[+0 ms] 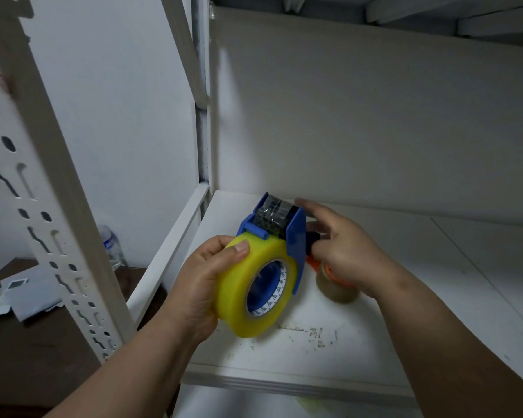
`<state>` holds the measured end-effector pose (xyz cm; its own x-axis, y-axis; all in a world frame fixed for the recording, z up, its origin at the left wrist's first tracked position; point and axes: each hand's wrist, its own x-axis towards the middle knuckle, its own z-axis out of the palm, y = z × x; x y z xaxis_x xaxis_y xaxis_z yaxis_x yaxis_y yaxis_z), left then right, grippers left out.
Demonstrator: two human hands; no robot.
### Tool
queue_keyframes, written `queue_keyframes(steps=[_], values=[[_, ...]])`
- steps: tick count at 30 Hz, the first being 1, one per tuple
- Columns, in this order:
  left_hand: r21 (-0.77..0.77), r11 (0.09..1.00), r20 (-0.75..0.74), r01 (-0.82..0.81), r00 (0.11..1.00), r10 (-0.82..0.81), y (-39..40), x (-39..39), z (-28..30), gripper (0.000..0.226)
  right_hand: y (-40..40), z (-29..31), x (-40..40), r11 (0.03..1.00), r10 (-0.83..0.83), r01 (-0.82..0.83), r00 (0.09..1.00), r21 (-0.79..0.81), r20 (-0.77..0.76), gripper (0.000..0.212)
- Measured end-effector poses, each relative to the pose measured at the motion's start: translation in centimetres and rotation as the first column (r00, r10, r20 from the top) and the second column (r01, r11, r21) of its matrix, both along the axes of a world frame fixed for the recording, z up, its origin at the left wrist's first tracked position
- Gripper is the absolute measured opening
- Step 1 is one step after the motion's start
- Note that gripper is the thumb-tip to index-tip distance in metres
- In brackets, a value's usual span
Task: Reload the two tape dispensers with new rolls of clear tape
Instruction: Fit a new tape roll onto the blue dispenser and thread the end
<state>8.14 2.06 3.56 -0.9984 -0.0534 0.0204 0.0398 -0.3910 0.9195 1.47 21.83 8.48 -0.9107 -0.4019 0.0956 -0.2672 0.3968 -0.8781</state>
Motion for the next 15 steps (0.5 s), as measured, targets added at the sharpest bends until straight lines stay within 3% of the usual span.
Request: queue_keyframes(steps=[3, 6, 9, 13, 15], values=[[-0.014, 0.999, -0.016, 0.042, 0.999, -0.042, 0.3, 0.1, -0.2, 0.037, -0.2, 0.5, 1.0, 0.972, 0.151, -0.134, 0.985, -0.193, 0.078, 0.079], [-0.084, 0.982, 0.008, 0.168, 0.986, -0.167, 0.4, 0.1, -0.6, 0.051, 0.0, 0.6, 1.4, 0.926, 0.203, -0.148, 0.97, -0.347, 0.13, 0.072], [-0.165, 0.956, 0.04, 0.241, 0.971, -0.238, 0.8, 0.4, -1.3, 0.045, -0.1, 0.8, 1.5, 0.936, 0.246, -0.211, 0.965, -0.283, 0.093, 0.063], [-0.113, 0.967, 0.011, 0.229, 0.973, -0.229, 1.1, 0.5, -1.9, 0.043, -0.1, 0.9, 1.5, 0.964, 0.185, -0.157, 0.976, -0.214, 0.116, 0.052], [-0.111, 0.966, -0.009, 0.235, 0.971, -0.237, 1.3, 0.4, -2.0, 0.045, 0.0, 1.0, 1.5, 0.983, 0.16, -0.151, 0.983, -0.101, 0.088, 0.063]])
